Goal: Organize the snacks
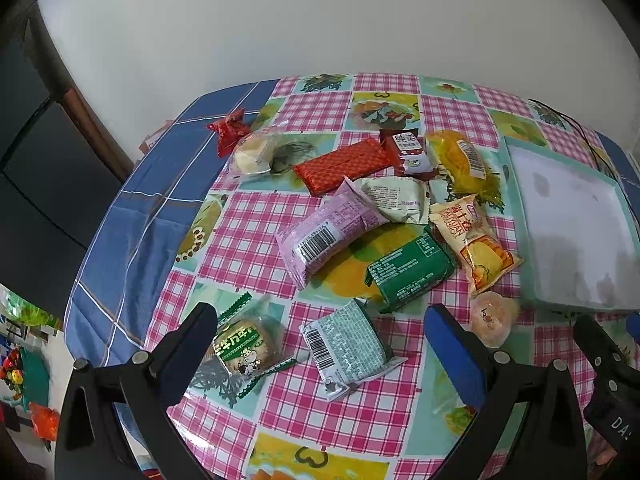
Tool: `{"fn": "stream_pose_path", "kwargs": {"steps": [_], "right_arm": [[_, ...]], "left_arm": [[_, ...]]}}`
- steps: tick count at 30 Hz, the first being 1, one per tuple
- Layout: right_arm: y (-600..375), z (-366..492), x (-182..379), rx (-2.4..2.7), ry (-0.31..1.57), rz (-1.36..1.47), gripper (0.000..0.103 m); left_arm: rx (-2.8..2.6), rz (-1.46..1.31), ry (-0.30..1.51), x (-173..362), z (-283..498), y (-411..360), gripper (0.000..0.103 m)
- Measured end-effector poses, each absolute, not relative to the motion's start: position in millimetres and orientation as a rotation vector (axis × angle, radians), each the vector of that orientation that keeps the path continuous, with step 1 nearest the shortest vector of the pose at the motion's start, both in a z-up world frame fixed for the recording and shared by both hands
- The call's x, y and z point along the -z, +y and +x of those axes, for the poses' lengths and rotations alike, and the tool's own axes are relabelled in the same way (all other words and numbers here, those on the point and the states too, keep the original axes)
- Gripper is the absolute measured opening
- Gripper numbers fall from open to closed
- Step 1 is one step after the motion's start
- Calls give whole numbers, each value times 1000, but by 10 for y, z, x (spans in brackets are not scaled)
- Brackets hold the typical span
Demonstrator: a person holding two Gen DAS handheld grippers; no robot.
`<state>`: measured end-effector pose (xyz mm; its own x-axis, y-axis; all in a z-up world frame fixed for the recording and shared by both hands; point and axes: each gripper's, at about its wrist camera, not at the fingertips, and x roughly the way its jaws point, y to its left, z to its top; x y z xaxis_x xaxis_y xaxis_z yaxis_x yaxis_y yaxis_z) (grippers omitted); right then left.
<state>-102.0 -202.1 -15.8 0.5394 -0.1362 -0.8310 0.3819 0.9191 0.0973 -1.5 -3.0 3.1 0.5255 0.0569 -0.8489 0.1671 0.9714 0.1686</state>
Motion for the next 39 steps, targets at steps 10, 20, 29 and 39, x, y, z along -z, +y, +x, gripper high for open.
{"fn": "stream_pose_path", "kwargs": {"steps": [10, 20, 29, 39], "right_arm": [[-2017, -1025, 169, 312, 958, 280, 103], [-2015, -1022, 171, 312, 960, 280, 103], [-2004, -1022, 189, 313, 964, 277, 103], [-2000, -1009, 195, 314, 969, 273, 103]], "left_arm": [[58, 238, 1028, -8, -8, -28, 103], [55, 236, 1031, 4, -5, -19, 103], [54, 235, 1036, 26, -10, -10, 103], [55, 234, 1040, 40, -6, -11, 103]]}}
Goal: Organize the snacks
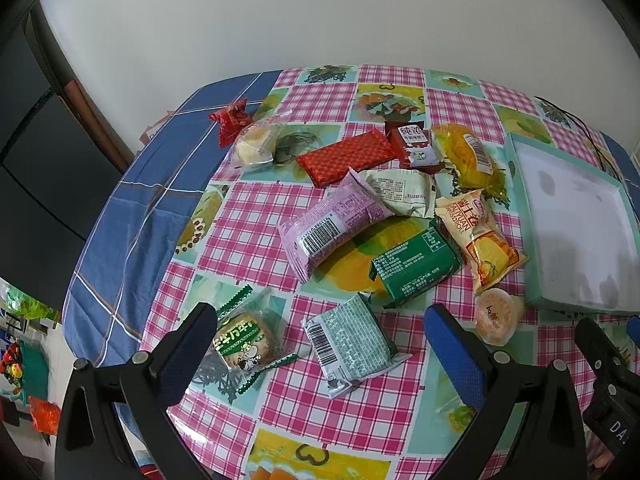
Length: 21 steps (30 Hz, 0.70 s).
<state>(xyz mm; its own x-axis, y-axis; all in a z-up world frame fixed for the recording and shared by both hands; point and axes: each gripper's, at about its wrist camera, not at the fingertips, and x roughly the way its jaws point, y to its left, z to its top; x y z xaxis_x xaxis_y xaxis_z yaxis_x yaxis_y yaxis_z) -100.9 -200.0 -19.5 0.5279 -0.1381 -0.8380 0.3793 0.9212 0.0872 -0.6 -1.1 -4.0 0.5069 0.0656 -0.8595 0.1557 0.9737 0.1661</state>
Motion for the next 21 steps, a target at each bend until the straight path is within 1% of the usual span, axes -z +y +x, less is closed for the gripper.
{"fn": "stream_pose_path", "kwargs": {"steps": [7, 13, 21], "right_arm": [[-1994, -995, 195, 306, 974, 277, 103], [-1925, -859, 238, 216, 995, 348, 103], [-1596, -568, 455, 111, 1081, 363, 103]], "left_arm": [[52, 200, 1060, 59, 19, 52, 103], [26, 121, 1079, 45, 106, 327, 103], [-36, 24, 1160, 282, 242, 777, 103]]}}
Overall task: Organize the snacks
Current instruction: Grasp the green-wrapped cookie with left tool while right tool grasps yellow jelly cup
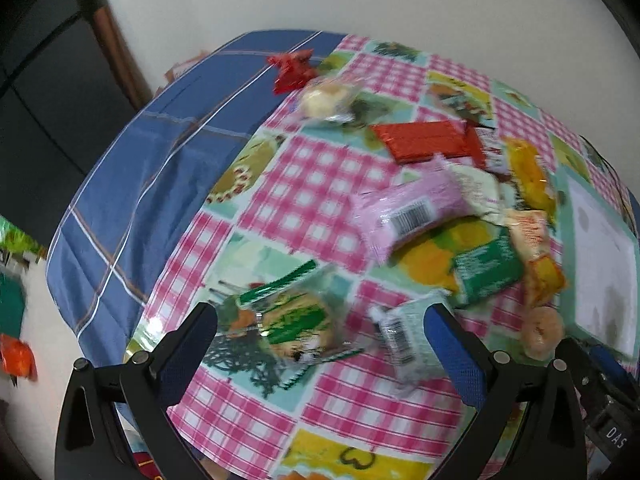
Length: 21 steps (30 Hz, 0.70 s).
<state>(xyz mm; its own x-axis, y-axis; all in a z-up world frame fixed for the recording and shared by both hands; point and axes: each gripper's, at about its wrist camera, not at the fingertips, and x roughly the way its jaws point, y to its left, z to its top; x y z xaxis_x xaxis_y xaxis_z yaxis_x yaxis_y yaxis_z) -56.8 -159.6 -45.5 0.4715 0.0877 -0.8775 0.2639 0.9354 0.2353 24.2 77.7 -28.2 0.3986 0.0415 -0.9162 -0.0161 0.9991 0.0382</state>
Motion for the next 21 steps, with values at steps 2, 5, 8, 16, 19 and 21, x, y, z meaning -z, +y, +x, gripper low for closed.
{"fn": "stream_pose_path", "kwargs": {"steps": [2, 5, 8, 16, 19, 21], "right_arm": [[-1545, -519, 512, 115, 1101, 345, 102], [-1517, -446, 587, 126, 1123, 325, 90], [-1511, -380, 659, 130, 1151, 317, 80], [-1505, -291, 793, 142, 1189, 295, 55], [-1496, -253, 821, 145, 1196, 295, 50], [-1506, -233, 841, 152, 1201, 297, 46]], "left_arm": [[-44, -3, 1190, 369, 281, 871, 103], [-44, -56, 1242, 514, 321, 979, 103], [-46, -89, 1276, 622, 335, 1041, 102], [-41, -119, 1324, 799, 385, 1064, 77], [-43, -123, 1338, 867, 411, 1071, 69], [-46, -112, 1327, 866, 397, 1073, 63]]}}
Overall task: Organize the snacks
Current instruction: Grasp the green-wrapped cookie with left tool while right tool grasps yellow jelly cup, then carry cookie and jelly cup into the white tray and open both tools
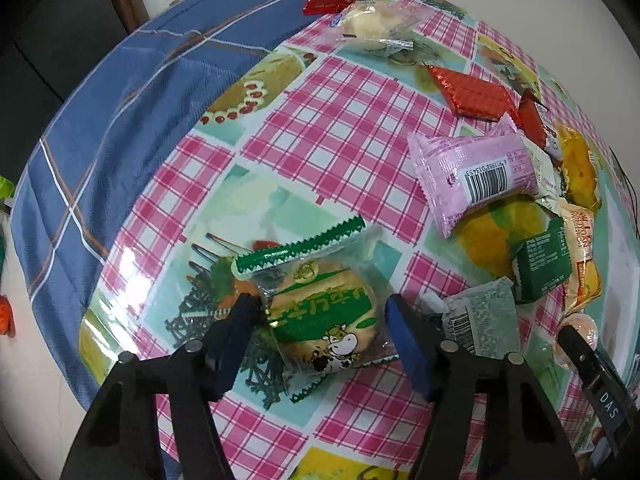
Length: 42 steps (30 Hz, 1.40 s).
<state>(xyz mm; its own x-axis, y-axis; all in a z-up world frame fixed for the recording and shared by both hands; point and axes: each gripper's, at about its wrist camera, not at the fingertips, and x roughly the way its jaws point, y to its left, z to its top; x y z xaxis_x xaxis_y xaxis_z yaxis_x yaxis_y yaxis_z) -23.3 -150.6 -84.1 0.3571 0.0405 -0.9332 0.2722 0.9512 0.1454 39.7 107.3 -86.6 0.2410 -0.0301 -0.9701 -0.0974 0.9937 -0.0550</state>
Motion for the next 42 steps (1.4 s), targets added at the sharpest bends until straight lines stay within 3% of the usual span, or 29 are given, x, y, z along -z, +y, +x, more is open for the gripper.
{"fn": "stream_pose_path", "kwargs": {"steps": [6, 24, 42], "right_arm": [[-1565, -245, 832, 146, 1199, 320, 44], [-1577, -360, 562, 123, 1111, 364, 41], [-2521, -459, 309, 366, 973, 482, 41]], "left_arm": [[-46, -111, 1312, 860, 426, 1041, 51], [-13, -80, 1172, 204, 259, 878, 51], [237, 60, 1091, -282, 461, -781, 51]]}}
